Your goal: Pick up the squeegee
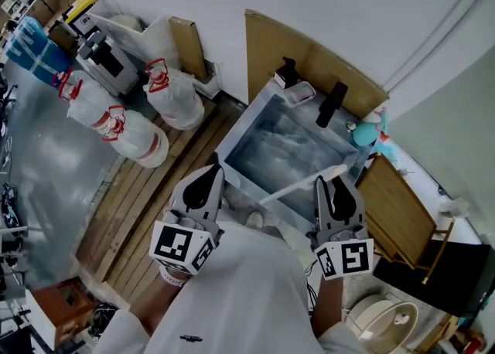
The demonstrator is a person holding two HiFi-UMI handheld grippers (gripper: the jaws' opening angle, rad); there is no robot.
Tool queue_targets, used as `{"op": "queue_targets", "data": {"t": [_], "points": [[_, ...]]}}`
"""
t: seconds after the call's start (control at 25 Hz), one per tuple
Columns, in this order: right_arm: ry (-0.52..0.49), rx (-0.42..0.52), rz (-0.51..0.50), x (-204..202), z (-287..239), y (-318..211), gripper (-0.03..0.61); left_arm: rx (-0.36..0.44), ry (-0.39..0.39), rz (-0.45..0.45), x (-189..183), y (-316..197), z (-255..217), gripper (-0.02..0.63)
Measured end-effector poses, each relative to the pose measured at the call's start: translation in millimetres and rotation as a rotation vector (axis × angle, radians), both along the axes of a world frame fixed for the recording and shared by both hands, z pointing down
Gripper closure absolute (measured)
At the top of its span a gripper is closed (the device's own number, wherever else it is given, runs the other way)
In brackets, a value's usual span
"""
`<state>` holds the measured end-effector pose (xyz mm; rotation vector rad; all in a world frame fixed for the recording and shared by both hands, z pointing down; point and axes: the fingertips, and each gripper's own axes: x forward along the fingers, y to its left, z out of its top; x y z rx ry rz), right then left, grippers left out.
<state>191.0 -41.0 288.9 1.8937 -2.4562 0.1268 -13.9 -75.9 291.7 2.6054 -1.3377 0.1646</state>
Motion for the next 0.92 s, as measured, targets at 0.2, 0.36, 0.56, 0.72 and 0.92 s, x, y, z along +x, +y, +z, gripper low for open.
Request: {"op": "queue_targets", "data": {"t": [0.2, 0.36, 0.56, 0.72, 0.92], "points": [[0.007, 0.002, 0.003, 3.7, 1.1, 1.9, 0.474, -0.004, -0.009, 0.002, 3.0, 2.4, 6.7, 0.609], [0.011, -0.001, 0.004, 4.4, 1.8, 2.6, 0.474, -0.014, -0.008, 0.007, 6.1, 4.2, 7.3, 0.608], [0.020, -0.005, 0.007, 6.0, 4.1, 1.7, 0.474, -0.012, -0.009, 0.016, 11.0, 3.7, 8.2, 0.608], [0.012, -0.003, 0.012, 7.6, 4.1, 0.8, 0.474, -0.020, -0.010, 0.025, 14.9, 3.7, 9.8, 0.608], [0.009, 0.006, 0.025, 11.3, 3.2, -1.2, 0.474, -0.010, -0.014, 0.038, 19.1, 2.9, 10.9, 0.608]]}}
